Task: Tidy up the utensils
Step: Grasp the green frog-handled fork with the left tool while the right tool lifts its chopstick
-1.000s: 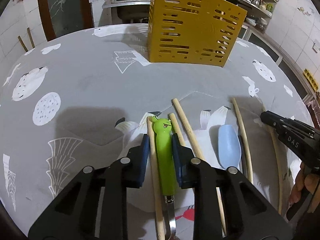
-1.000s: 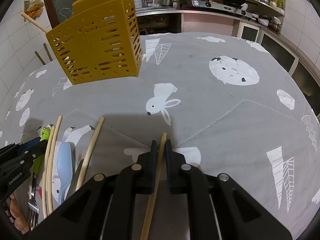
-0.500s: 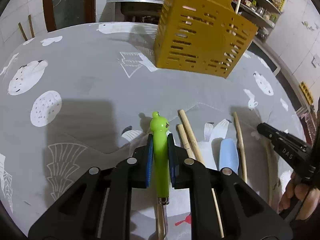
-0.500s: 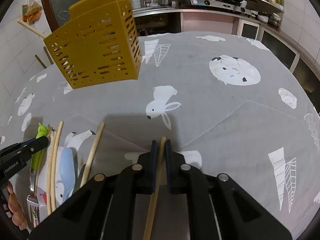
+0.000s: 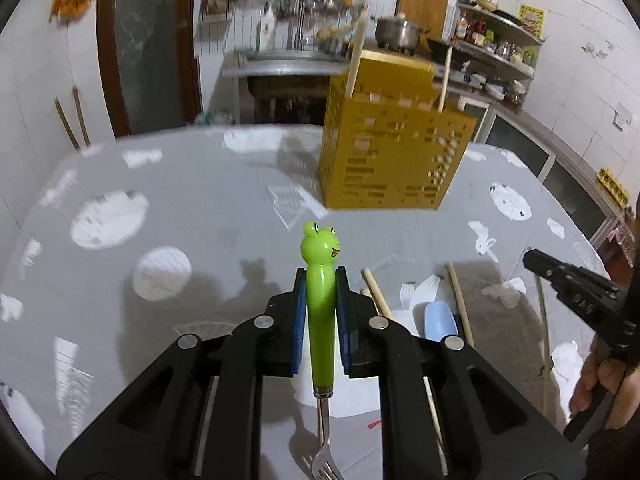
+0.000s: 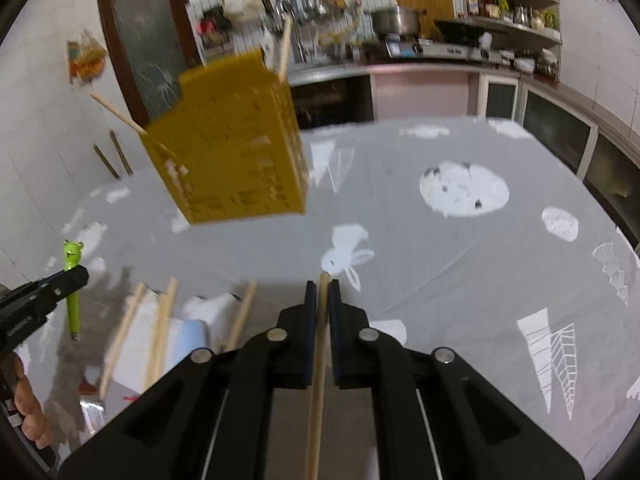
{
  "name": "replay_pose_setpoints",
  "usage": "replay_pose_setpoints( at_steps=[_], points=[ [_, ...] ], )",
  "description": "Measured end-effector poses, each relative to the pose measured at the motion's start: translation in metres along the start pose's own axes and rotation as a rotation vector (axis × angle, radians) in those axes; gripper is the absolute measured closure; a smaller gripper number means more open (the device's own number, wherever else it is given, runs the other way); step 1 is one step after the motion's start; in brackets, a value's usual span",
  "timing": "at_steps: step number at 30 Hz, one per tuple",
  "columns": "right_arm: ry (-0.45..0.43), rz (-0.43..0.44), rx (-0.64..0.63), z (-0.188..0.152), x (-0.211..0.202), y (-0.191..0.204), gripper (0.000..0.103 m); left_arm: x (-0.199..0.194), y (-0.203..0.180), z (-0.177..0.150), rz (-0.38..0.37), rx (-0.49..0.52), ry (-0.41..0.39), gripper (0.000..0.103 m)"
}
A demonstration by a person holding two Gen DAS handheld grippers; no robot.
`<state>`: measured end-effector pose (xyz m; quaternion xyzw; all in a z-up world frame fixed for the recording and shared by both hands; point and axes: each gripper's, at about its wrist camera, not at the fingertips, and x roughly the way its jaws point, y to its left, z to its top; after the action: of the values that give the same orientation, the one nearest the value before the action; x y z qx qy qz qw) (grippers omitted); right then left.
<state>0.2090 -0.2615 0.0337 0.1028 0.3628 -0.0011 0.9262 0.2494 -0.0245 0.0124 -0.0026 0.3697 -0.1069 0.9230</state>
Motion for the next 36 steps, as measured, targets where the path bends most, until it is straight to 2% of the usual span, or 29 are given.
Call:
replay_pose_setpoints(
  at_steps=[8, 14, 21, 31, 36],
  points=[
    [-0.176, 0.061, -0.013, 0.000, -0.052, 0.004, 0.097, -0.045, -0.008, -0.006, 0.042, 0.039, -0.138, 0.090],
    [-0.289, 0.090, -0.023, -0.002, -0.086, 0.008, 0.097, -0.067, -0.004, -0.014, 0.041, 0.024, -0.189, 0.090],
    [-0.412, 0.085, -0.057, -0.008, -0.114, 0.017, 0.097, -0.080, -0.003, -0.021, 0.040, 0.031, -0.215, 0.090],
    [-0.508, 0.079, -0.082, -0.010, -0.132, 0.024, 0.097, -0.099, -0.007, -0.025, 0.060, 0.059, -0.307, 0.091],
    [-0.530, 0.073, -0.096, -0.004, -0.136, 0.031, 0.097, -0.105, -0.013, -0.018, 0.080, 0.064, -0.335, 0.091]
  ],
)
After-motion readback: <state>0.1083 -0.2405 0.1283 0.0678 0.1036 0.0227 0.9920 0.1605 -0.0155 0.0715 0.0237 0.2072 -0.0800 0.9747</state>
